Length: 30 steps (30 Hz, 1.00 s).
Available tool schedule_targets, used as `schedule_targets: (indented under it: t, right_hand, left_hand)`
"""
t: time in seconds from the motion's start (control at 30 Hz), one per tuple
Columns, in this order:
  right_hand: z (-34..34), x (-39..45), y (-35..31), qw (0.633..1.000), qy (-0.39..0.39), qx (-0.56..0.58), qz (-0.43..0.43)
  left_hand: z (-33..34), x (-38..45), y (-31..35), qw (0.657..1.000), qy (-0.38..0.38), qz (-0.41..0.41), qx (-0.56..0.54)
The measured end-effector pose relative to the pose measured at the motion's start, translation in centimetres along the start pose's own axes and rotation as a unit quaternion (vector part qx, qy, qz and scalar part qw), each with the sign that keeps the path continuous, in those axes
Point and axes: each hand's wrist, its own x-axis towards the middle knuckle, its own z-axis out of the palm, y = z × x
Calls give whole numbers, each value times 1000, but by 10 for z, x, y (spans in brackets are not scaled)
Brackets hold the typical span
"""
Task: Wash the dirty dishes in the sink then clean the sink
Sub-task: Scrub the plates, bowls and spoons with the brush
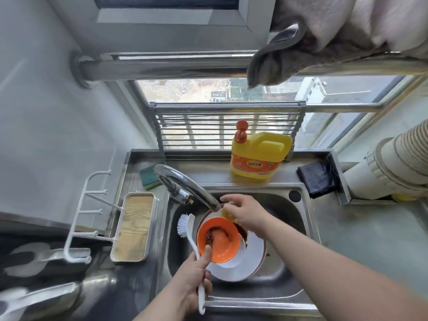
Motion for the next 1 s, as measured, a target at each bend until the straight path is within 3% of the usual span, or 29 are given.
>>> schedule_targets:
  t: [0.1, 0.2, 0.33, 0.43, 0.63, 0.8, 1.0]
  right_hand:
    - [4, 29, -48, 991, -63, -74, -90]
    - [16, 58, -81, 949, -92, -260, -157]
    - [36, 92, -87, 902, -110, -401, -117]
    - [45, 108, -76, 897, -129, -412, -92]
    - [50, 122, -67, 945, -150, -283, -70]
    - [53, 125, -75, 910, -151, -365, -125]
    - [56, 125, -76, 908, -145, -370, -132]
  left_hand:
    - [0, 1, -6, 999, 15, 7, -41]
    - [9, 4, -12, 996, 22, 6, -89]
    - [21, 12, -17, 988, 23, -5, -155]
    - [25, 19, -19, 981, 18, -8, -192]
    - [28, 27, -19, 977, 14, 14, -212]
    - [28, 29, -19, 974, 11, 17, -224]
    - [33, 28, -15, 974, 2, 19, -225]
